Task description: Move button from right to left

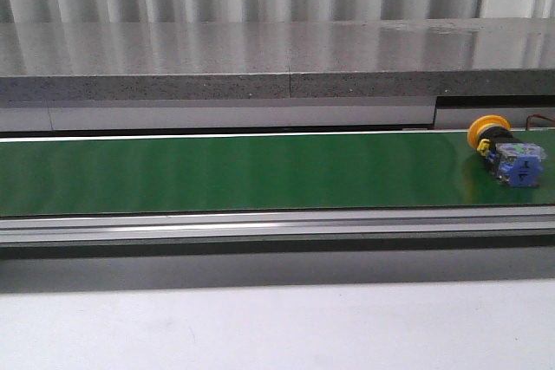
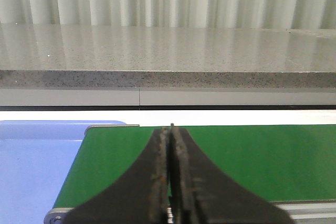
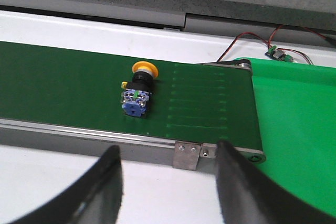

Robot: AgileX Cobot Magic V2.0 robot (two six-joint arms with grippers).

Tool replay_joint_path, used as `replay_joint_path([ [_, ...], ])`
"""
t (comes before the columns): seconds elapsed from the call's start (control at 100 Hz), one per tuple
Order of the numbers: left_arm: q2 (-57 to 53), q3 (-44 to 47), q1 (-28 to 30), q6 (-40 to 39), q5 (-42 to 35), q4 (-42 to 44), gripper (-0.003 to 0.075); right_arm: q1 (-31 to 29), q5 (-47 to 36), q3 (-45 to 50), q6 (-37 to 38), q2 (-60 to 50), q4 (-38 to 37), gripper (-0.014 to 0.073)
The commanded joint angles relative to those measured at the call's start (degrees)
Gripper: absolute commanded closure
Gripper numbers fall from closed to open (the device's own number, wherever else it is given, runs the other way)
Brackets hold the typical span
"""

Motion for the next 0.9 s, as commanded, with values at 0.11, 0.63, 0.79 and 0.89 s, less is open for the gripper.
replay_joint_path([
  [0.11,-1.9,1.4,-0.4,-0.3,-4.9,-0.4,0.0740,0.0,-4.6,-0.1,-0.3,-1.7,-0.4,0.0516],
  [0.63,-1.9,1.4,-0.4,-0.3,-4.9,0.0,0.0740,0.0,-4.6,-0.1,-0.3,-1.7,-0.4,0.0660],
  [0.79,-1.9,1.4,-0.4,-0.3,-4.9,0.0,0.0740,0.0,-4.6,-0.1,-0.3,-1.7,-0.4,0.0660],
  [0.89,-1.9,1.4,-0.4,-0.3,-4.9,0.0,0.0740,0.0,-4.6,-0.1,-0.3,-1.7,-0.4,0.0660],
])
